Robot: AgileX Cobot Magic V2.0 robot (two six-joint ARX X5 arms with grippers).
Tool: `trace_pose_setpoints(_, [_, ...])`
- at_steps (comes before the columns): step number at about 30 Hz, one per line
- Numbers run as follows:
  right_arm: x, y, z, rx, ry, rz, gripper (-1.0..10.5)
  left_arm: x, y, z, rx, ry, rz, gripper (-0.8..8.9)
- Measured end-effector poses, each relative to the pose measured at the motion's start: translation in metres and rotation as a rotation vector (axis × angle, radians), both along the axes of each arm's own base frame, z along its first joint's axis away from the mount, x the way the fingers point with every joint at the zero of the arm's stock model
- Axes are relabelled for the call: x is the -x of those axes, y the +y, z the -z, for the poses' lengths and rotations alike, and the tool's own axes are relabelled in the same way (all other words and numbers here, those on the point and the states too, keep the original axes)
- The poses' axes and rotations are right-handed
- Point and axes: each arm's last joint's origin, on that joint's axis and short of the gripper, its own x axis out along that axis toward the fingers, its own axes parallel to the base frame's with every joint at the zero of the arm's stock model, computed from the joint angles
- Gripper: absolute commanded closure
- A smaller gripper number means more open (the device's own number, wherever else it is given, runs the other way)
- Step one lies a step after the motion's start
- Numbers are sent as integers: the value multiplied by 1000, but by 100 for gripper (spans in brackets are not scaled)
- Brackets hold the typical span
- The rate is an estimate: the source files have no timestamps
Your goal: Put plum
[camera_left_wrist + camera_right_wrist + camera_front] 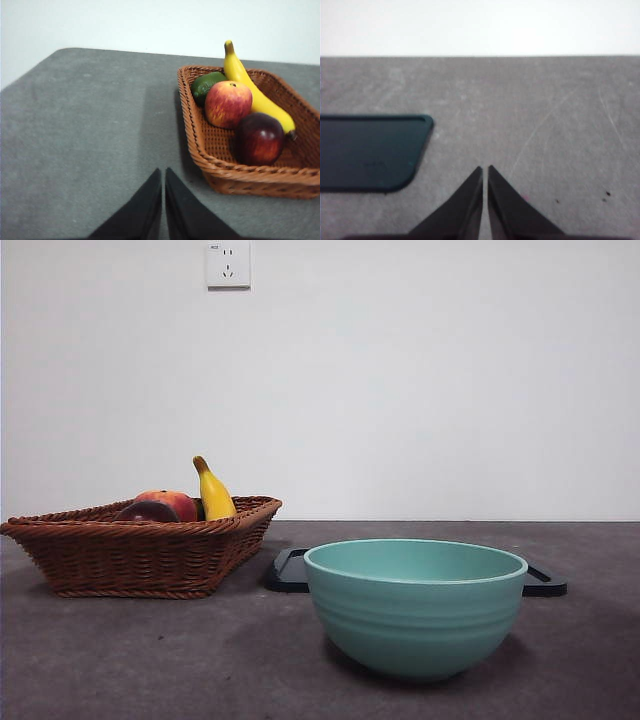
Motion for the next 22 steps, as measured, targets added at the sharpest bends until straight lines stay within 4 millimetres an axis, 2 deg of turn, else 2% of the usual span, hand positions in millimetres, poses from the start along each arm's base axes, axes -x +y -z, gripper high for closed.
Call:
trace_pose_setpoints(14, [1, 2, -4, -170, -10, -36, 941, 2, -1, -4, 272, 27, -25, 804])
trace_pose_setpoints(16, [2, 2, -13, -190, -29, -36, 941, 4, -1, -12, 302, 22, -11, 803])
trace_pose_setpoints(22, [16, 3, -58, -210, -107, -60, 941, 14, -2, -55, 350, -20, 17, 803])
